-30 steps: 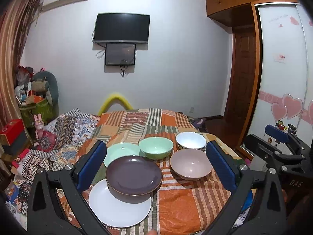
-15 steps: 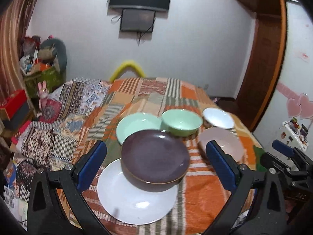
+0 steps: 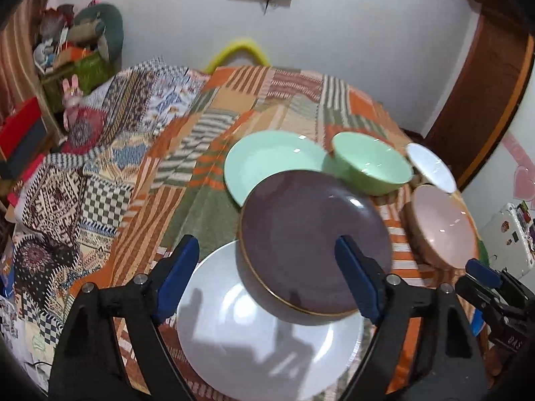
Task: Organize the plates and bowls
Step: 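Reach both grippers to the dark purple plate and grasp its rim, then lift the purple plate off the white plate with both grippers, carry it aside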
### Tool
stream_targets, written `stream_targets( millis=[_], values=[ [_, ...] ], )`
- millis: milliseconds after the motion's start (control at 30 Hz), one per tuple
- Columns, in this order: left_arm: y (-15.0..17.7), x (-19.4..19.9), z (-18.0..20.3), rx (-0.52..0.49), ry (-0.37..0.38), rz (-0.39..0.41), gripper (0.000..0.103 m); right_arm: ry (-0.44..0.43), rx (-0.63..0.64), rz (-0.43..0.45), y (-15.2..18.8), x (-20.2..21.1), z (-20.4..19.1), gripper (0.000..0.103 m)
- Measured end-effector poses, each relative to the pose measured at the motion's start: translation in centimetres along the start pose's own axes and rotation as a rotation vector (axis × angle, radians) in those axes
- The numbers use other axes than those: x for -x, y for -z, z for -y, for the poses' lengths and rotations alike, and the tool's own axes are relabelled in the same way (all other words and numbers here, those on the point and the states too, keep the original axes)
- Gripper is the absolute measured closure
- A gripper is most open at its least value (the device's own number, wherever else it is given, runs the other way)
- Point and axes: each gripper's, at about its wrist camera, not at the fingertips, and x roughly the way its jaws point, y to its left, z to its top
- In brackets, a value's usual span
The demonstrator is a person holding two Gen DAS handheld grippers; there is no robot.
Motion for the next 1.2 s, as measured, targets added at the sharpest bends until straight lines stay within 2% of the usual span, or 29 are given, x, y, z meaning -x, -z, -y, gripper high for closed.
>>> stream_targets(
  millis=[133,267,300,400,633,933,1200],
  values=[
    [-0.3,-2.7,-1.4,0.027,0.015,-0.055,0.029,-0.003,0.003,-0.045,0.0,-1.9,-0.4,0.045],
    [-0.7,-4.8,-2.2,0.033,0.013,-0.093,0.035,-0.009,0.002,-0.092,-0.1,-3.8,-0.4,0.056],
    [-0.8,-5.3,-2.3,0.035,0.016,-0.101,0.038,-0.012,0.0,-0.104,-0.1,-4.3,-0.5,0.06],
    [-1.2,-6.9,-2.7,0.032,0.024,-0.126,0.05,-0.009,-0.006,-0.122,-0.3,-5.3,-0.4,0.063],
    [-1.5,-9.1,-3.0,0.024,0.034,-0.145,0.066,0.008,-0.027,-0.159,-0.3,-7.1,-0.1,0.071],
    [-2.2,-11.0,-3.0,0.015,0.057,-0.154,0.074,0.033,-0.053,-0.168,-0.6,-8.1,0.4,0.072],
    [-2.5,-11.7,-2.9,0.018,0.091,-0.161,0.074,0.028,-0.101,-0.182,-1.0,-8.9,0.9,0.072]
  ],
)
